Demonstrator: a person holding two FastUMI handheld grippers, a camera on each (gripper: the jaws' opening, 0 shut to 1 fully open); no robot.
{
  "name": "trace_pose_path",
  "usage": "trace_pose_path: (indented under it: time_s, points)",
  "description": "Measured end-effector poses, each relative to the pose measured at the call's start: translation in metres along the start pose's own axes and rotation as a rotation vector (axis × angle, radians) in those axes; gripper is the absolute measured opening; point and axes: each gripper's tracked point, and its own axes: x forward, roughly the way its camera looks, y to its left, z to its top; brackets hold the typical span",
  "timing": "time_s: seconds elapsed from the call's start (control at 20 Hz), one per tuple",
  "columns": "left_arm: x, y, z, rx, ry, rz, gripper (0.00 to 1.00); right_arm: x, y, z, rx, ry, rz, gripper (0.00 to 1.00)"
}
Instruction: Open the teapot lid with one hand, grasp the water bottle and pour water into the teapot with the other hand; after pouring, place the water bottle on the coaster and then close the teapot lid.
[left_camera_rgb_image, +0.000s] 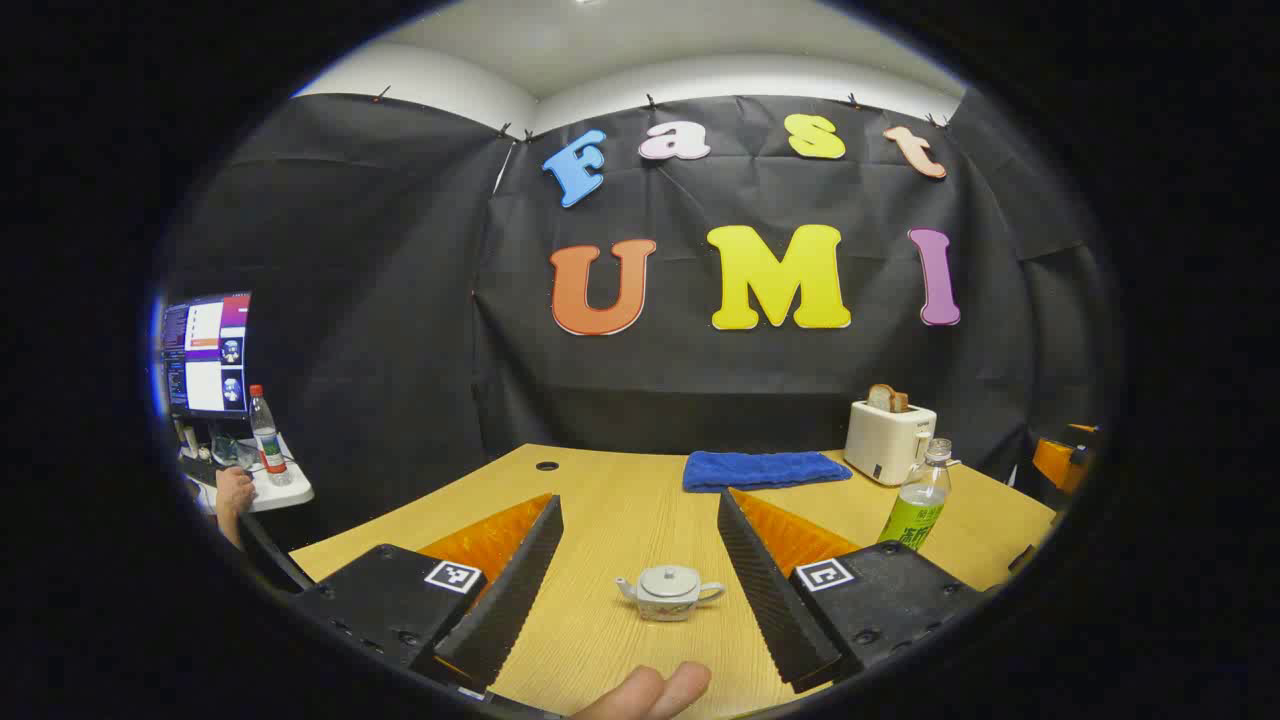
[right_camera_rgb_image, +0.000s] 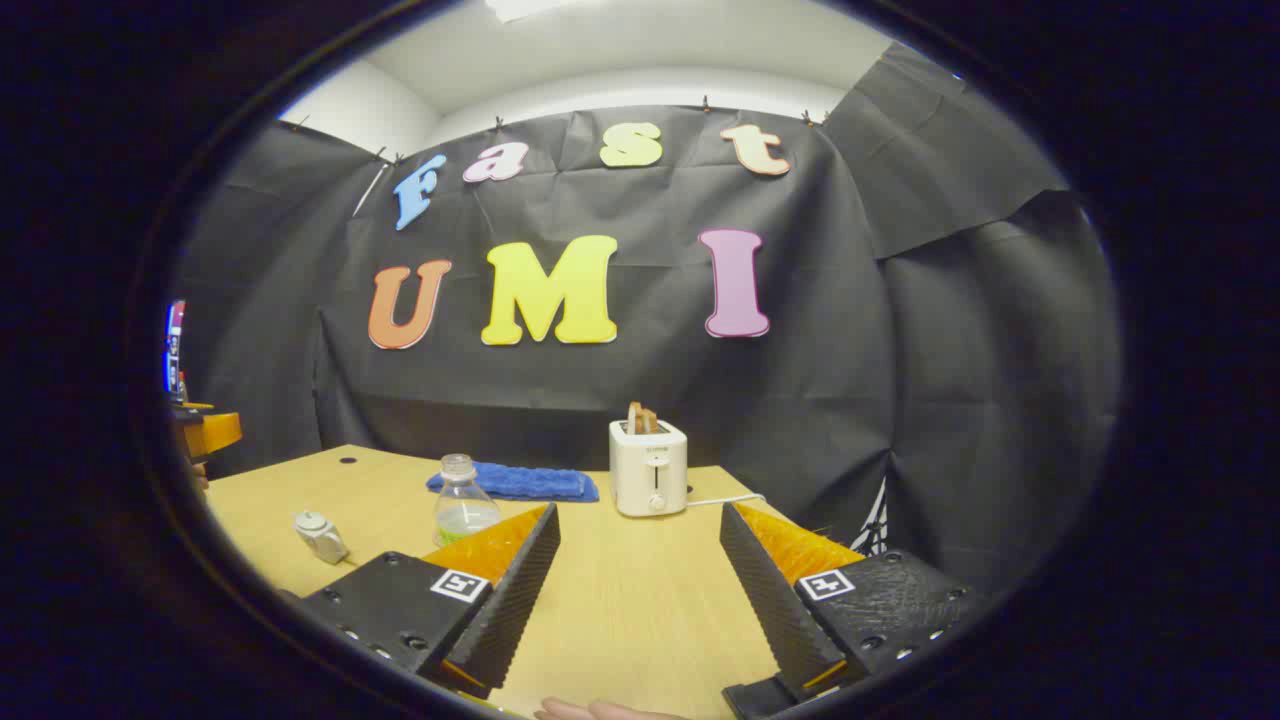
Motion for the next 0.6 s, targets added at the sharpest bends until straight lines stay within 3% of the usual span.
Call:
trace_pose_path:
  time_s: [0.4, 0.6]
  points:
    - [0.016, -0.012, -0.03, 0.019, 0.084, -0.034, 0.98, 0.003, 0.005, -0.005, -0.04, 0.003, 0.019, 0.96]
    - [0.016, -0.011, -0.027, 0.02, 0.066, -0.045, 0.98, 0.002, 0.01, -0.01, -0.055, 0.009, 0.031, 0.96]
